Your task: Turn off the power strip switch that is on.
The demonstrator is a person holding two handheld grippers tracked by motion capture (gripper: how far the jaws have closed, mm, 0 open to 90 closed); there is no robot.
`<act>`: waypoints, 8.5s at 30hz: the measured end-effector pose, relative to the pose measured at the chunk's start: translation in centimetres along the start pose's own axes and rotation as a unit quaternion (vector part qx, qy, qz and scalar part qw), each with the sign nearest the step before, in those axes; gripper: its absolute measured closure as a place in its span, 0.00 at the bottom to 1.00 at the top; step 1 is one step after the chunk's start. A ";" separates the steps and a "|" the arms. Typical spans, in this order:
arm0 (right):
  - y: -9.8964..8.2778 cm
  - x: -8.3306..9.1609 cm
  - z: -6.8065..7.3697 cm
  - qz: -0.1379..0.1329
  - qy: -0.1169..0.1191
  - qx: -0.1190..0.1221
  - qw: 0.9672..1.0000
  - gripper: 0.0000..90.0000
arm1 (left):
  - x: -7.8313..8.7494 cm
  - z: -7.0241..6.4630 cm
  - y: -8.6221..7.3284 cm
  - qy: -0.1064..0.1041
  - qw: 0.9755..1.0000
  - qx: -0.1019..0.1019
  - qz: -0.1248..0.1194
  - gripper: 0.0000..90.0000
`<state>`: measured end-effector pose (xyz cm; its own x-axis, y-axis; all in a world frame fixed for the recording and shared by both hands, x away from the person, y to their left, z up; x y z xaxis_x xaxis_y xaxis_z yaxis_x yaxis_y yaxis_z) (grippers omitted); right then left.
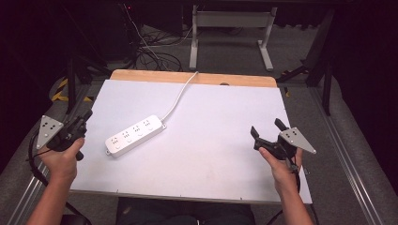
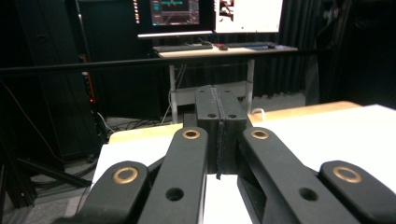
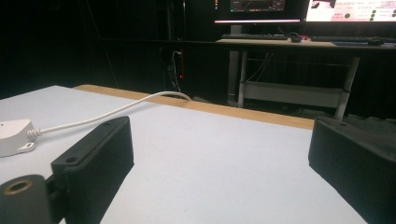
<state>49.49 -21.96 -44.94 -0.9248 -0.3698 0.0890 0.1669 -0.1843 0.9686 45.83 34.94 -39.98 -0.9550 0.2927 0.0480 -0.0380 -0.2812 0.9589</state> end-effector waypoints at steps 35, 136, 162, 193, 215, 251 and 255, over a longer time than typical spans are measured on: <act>0.1 -0.1 -0.2 0.001 0.000 -0.005 1.000 0.08 | -6.0 -5.6 1.5 -0.172 0.970 -0.092 0.146 1.00; 0.1 -0.2 0.0 0.006 0.003 -0.013 1.000 0.08 | -14.0 -11.0 -4.8 -0.229 0.906 -0.082 0.345 1.00; 0.2 0.1 -0.5 0.002 0.000 -0.023 1.000 0.08 | -14.2 -10.3 -5.0 -0.236 0.923 -0.050 0.298 1.00; 0.2 0.5 -0.4 0.001 -0.003 -0.017 1.000 0.08 | -1.9 -0.9 0.1 0.018 0.999 0.035 0.009 1.00; 0.2 0.6 -0.5 -0.001 -0.002 -0.016 1.000 0.08 | -1.5 -0.4 -1.0 0.071 0.997 0.012 0.006 0.94; 0.5 1.3 -0.5 -0.007 -0.010 -0.015 1.000 0.08 | -2.2 -1.0 -1.4 0.024 0.999 0.010 0.031 0.02; 0.8 1.8 -0.1 -0.012 -0.011 -0.015 1.000 0.08 | -1.7 -1.1 -1.5 0.019 0.999 0.012 0.030 0.02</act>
<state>47.98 -22.87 -44.07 -0.9359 -0.3451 0.0713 0.1546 -0.2202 0.9631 47.21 33.87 -41.79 -0.9660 0.2399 0.0959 0.0269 -0.2761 0.9608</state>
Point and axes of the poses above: each handheld gripper's, and its own axes: x roughly backward along the jaws, y roughly out of its top, z roughly to its left, the point moved 4 cm from there along -x, roughly forward along the jaws, and after that the axes turned 14 degrees about -x, right-handed, at the moved point
